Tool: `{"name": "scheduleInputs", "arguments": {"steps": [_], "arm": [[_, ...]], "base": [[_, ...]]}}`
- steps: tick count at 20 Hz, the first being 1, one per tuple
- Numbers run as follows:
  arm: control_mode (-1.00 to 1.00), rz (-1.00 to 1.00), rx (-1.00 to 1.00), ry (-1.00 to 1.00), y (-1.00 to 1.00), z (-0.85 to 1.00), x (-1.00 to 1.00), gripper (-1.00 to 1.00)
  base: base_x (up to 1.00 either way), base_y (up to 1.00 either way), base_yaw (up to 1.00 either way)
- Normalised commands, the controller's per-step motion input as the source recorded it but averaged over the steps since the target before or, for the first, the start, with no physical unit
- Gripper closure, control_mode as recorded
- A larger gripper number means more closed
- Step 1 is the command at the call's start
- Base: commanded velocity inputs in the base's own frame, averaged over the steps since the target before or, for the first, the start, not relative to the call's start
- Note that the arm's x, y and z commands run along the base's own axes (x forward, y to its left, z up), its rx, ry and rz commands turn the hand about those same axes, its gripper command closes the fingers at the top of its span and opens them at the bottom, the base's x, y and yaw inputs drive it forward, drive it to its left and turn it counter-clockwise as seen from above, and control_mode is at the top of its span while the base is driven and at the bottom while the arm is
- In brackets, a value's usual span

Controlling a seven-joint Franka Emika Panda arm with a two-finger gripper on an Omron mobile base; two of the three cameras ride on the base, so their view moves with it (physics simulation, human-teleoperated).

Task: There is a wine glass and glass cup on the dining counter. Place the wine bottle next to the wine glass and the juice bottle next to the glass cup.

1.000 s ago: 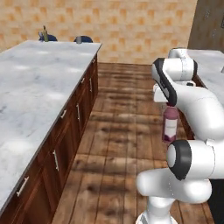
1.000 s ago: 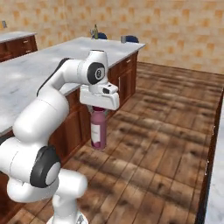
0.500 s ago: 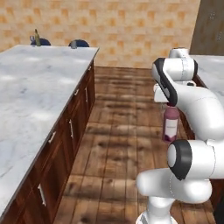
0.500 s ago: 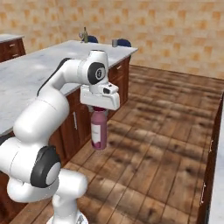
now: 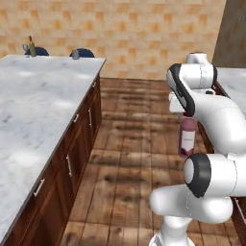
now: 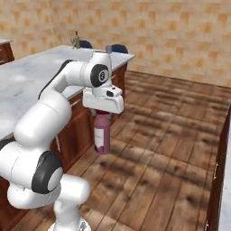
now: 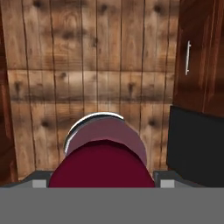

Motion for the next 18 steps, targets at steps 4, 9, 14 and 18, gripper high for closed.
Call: {"name": "scheduleInputs", "arguments": {"steps": [4,9,14,18], "arm": [[1.0,0.0,0.0,0.0,0.0,0.0,0.0,1.0],[1.0,0.0,0.0,0.0,0.0,0.0,0.0,1.0],[1.0,0.0,0.0,0.0,0.0,0.0,0.0,1.0],[1.0,0.0,0.0,0.0,0.0,0.0,0.0,1.0]], "base": [[0.94,0.0,0.0],[0.94,0.0,0.0],[0.94,0.0,0.01],[0.94,-0.01,0.01]]}}
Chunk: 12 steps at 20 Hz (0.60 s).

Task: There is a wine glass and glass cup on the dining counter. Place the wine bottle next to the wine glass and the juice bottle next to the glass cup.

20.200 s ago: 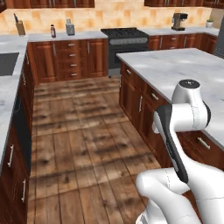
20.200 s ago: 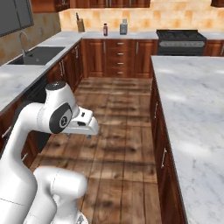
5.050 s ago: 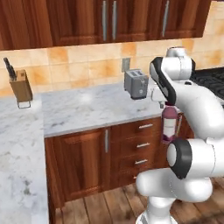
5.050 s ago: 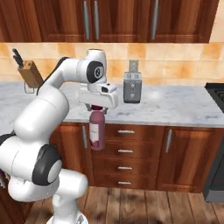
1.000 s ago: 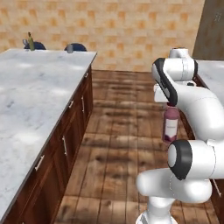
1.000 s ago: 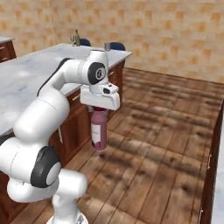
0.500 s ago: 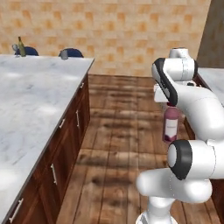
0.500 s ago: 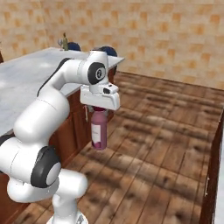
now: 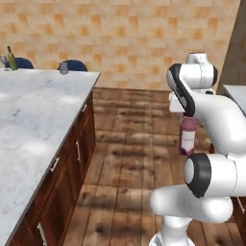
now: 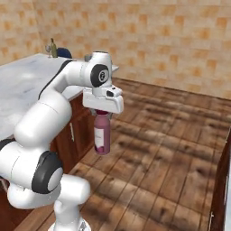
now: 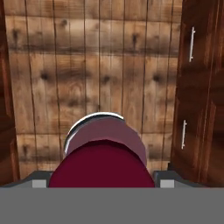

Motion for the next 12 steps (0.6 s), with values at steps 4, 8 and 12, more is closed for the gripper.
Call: {"name": "scheduleInputs", "arguments": {"steps": [4,8,12], "arm": [[1.0,0.0,0.0,0.0,0.0,0.0,0.0,1.0],[1.0,0.0,0.0,0.0,0.0,0.0,0.0,1.0],[1.0,0.0,0.0,0.0,0.0,0.0,0.0,1.0]], "base": [[0.94,-0.01,0.01],[0.94,-0.01,0.01],[0.94,-0.01,0.02]]}}
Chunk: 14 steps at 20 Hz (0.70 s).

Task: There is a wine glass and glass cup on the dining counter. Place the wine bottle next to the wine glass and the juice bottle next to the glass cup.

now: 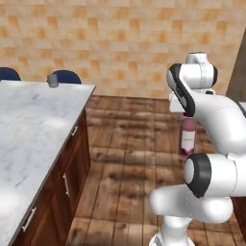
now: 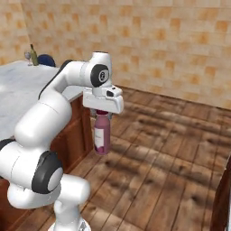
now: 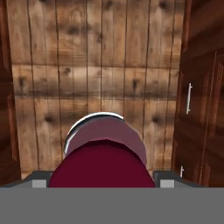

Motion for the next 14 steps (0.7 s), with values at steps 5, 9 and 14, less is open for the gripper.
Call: {"name": "scheduleInputs", "arguments": {"steps": [5,9,14], "arm": [[1.0,0.0,0.0,0.0,0.0,0.0,0.0,1.0],[1.0,0.0,0.0,0.0,0.0,0.0,0.0,1.0],[1.0,0.0,0.0,0.0,0.0,0.0,0.0,1.0]], "base": [[0.94,-0.01,0.02],[0.94,-0.01,0.02],[0.94,0.0,0.03]]}}
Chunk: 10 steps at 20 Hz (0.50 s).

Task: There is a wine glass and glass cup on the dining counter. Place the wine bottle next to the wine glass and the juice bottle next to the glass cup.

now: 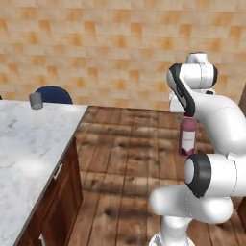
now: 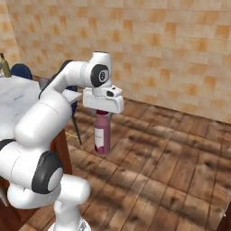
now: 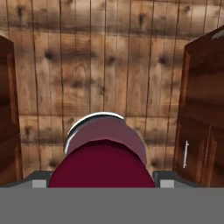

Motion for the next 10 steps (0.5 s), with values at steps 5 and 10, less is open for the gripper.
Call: {"name": "scheduleInputs", "arguments": {"steps": [5,10], "arm": [[1.0,0.0,0.0,0.0,0.0,0.0,0.0,1.0],[1.0,0.0,0.0,0.0,0.0,0.0,0.0,1.0]], "base": [[0.94,0.0,0.04],[0.94,0.0,0.05]]}}
